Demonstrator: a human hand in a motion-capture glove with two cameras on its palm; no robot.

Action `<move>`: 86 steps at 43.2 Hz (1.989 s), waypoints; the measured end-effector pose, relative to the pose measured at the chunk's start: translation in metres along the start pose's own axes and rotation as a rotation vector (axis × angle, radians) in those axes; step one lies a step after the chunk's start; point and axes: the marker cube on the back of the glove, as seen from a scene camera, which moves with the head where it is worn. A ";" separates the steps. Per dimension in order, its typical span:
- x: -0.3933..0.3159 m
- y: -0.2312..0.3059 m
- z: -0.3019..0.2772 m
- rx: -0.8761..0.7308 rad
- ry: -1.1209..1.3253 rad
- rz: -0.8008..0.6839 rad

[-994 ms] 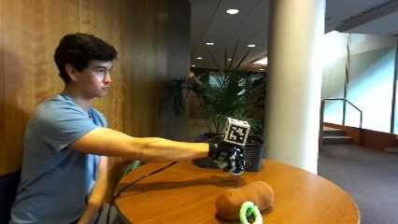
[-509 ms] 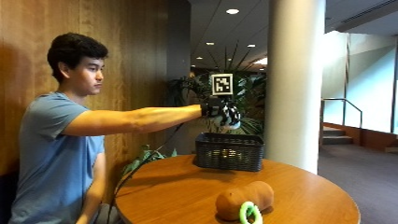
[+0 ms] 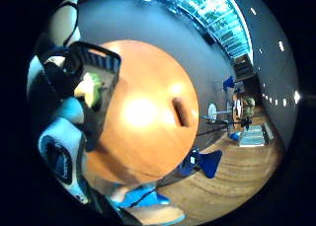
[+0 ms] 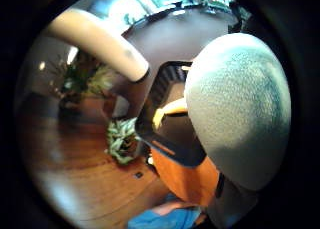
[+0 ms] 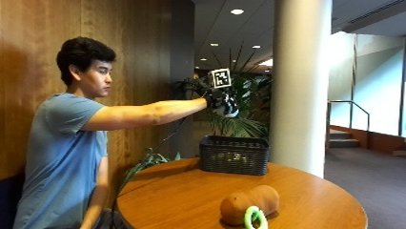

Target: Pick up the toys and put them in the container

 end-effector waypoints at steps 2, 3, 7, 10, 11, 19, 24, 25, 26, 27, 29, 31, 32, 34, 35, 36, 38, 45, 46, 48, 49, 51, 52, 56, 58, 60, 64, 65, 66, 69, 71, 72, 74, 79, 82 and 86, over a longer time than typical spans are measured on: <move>0.009 0.007 0.006 0.001 -0.037 -0.053; 0.010 0.009 0.010 -0.002 -0.049 -0.072; 0.000 0.013 0.028 -0.048 -0.025 -0.113; -0.012 0.016 0.038 -0.101 -0.072 -0.121; -0.015 0.018 0.040 -0.121 -0.088 -0.127; -0.011 0.024 0.057 -0.200 -0.027 -0.170; -0.007 0.022 0.050 -0.174 -0.055 -0.185; -0.004 0.022 0.048 -0.170 -0.054 -0.199; -0.001 0.022 0.046 -0.168 -0.050 -0.207; 0.003 0.022 0.045 -0.166 -0.046 -0.208; 0.011 0.021 0.042 -0.165 -0.037 -0.185; 0.019 0.019 0.038 -0.166 -0.035 -0.151; 0.022 0.018 0.037 -0.165 -0.036 -0.136; 0.021 0.013 0.036 -0.163 -0.017 -0.111; 0.016 0.010 0.037 -0.163 0.005 -0.105; 0.011 0.006 0.037 -0.164 0.027 -0.102; 0.011 0.002 0.037 -0.164 0.054 -0.089; 0.074 0.000 0.034 -0.178 0.122 0.037; 0.085 0.001 0.034 -0.184 0.140 0.036; 0.105 0.002 0.033 -0.188 0.149 0.040; 0.116 0.003 0.033 -0.188 0.148 0.036; 0.137 0.005 0.032 -0.185 0.152 0.031; 0.148 0.006 0.033 -0.183 0.158 0.039; 0.192 0.010 0.038 -0.188 0.196 0.106; 0.209 0.012 0.042 -0.196 0.180 0.142; 0.224 0.015 0.047 -0.204 0.151 0.197; 0.263 0.027 0.059 -0.228 0.154 0.206; 0.272 0.031 0.062 -0.232 0.150 0.195; 0.280 0.033 0.065 -0.236 0.139 0.196; 0.302 0.037 0.073 -0.240 0.106 0.276; 0.316 0.040 0.079 -0.246 0.109 0.321; 0.323 0.042 0.081 -0.251 0.107 0.329; 0.335 0.046 0.087 -0.268 0.089 0.333; 0.370 0.058 0.104 -0.313 0.116 0.339; 0.384 0.062 0.114 -0.326 0.148 0.373; 0.401 0.071 0.134 -0.361 0.154 0.340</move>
